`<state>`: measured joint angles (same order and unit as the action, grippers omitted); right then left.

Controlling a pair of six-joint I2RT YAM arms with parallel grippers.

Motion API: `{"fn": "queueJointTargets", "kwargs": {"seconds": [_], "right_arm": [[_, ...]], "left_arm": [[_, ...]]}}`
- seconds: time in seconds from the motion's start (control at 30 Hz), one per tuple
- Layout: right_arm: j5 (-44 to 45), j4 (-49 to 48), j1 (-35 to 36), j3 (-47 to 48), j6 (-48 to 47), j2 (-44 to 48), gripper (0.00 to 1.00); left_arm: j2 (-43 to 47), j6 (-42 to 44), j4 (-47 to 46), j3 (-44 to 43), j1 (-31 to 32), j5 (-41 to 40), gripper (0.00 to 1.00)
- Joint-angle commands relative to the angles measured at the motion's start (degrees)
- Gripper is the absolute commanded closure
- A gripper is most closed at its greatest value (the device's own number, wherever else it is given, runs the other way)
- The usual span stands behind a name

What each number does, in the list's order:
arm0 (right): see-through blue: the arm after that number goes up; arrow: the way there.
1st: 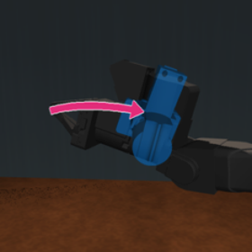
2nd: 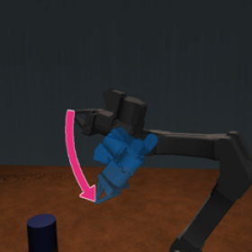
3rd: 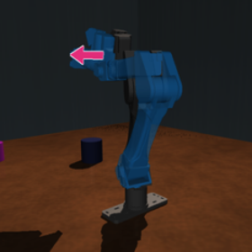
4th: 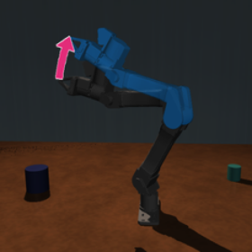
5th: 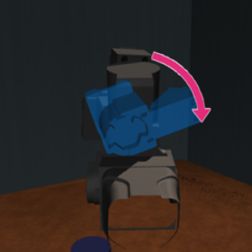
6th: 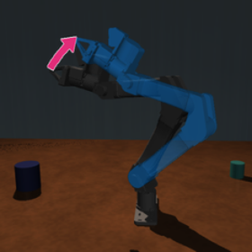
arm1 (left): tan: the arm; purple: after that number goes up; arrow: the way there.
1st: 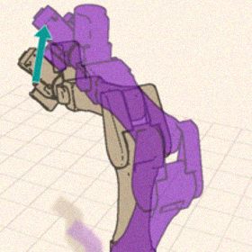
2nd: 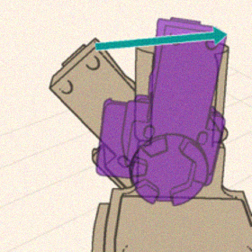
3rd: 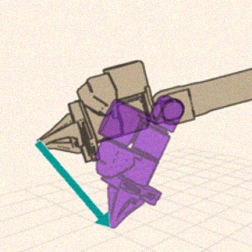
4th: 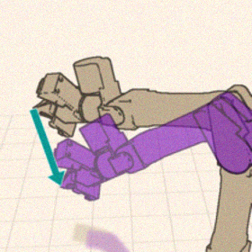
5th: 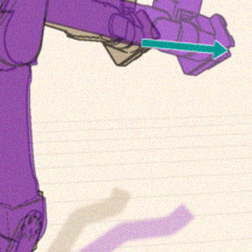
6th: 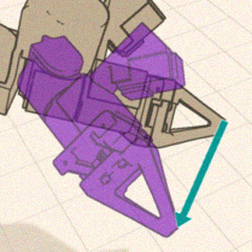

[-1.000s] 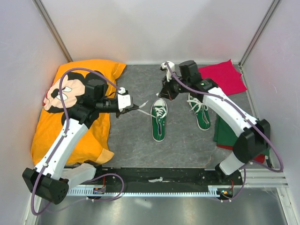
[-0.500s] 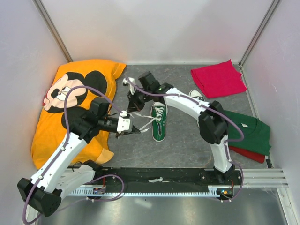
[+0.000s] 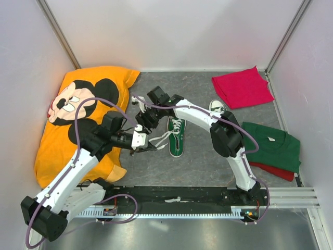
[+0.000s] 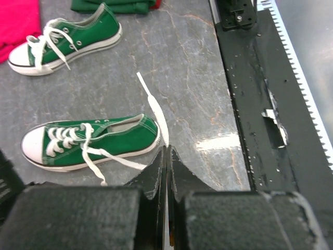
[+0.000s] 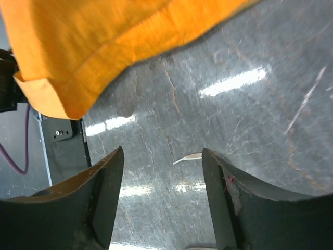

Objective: Tie the shoes

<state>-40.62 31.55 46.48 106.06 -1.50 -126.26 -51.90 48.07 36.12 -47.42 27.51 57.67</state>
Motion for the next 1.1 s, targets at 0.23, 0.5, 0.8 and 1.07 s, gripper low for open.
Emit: {"fn": "queueJointTargets", "kwargs": {"seconds": [0.23, 0.5, 0.8, 1.07], "right_arm": [[5.1, 7.0, -12.8, 1.6, -0.2, 16.3, 0.25], [11.0, -4.6, -19.0, -23.6, -10.6, 36.1, 0.26], [17.2, -5.4, -7.6, -25.3, -23.5, 31.8, 0.27], [16.3, -5.8, 0.0, -17.7, -31.6, 19.7, 0.36]], "left_arm": [[-13.2, -16.5, -24.8, -7.5, -1.4, -4.9, 0.98], [-40.5, -39.7, -35.3, -26.0, -8.5, -5.9, 0.99], [-61.6, -57.3, -33.7, -39.4, -12.8, -11.0, 0.98], [-66.3, -62.0, -33.7, -37.9, -14.0, -13.3, 0.98]]}}
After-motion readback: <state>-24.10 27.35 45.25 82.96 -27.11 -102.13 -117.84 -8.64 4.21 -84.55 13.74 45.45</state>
